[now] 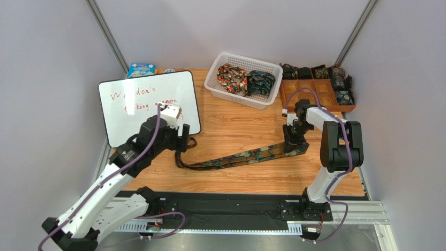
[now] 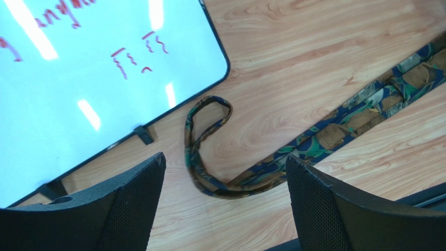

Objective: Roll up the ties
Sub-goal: Flatten out the tie at the center of the board.

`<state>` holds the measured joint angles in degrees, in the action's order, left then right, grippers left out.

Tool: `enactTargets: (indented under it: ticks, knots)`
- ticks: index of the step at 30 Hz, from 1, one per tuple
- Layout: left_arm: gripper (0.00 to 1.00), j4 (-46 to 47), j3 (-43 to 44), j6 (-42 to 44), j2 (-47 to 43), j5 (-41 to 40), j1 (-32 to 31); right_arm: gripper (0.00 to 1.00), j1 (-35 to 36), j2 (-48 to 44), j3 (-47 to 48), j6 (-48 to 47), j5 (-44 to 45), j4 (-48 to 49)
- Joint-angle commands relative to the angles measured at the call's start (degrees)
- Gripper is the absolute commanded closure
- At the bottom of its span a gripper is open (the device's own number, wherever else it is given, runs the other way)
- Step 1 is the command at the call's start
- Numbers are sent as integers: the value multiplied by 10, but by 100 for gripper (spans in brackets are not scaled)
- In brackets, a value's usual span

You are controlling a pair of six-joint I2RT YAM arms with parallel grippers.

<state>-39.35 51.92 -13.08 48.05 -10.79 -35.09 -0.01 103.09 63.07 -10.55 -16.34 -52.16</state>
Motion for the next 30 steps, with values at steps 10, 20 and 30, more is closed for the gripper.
enactTargets:
  ticks: [10, 20, 30]
  knots:
    - [15, -68, 69, 265, 43, 133, 24, 80, -209, -50, -40, -182, 172, -35]
    - [15, -108, 229, 473, 382, 279, 3, 76, -220, -101, 10, -228, 92, -129]
    - [20, -94, 293, 747, 538, 241, 1, 72, -212, -63, 60, -213, -1, -178]
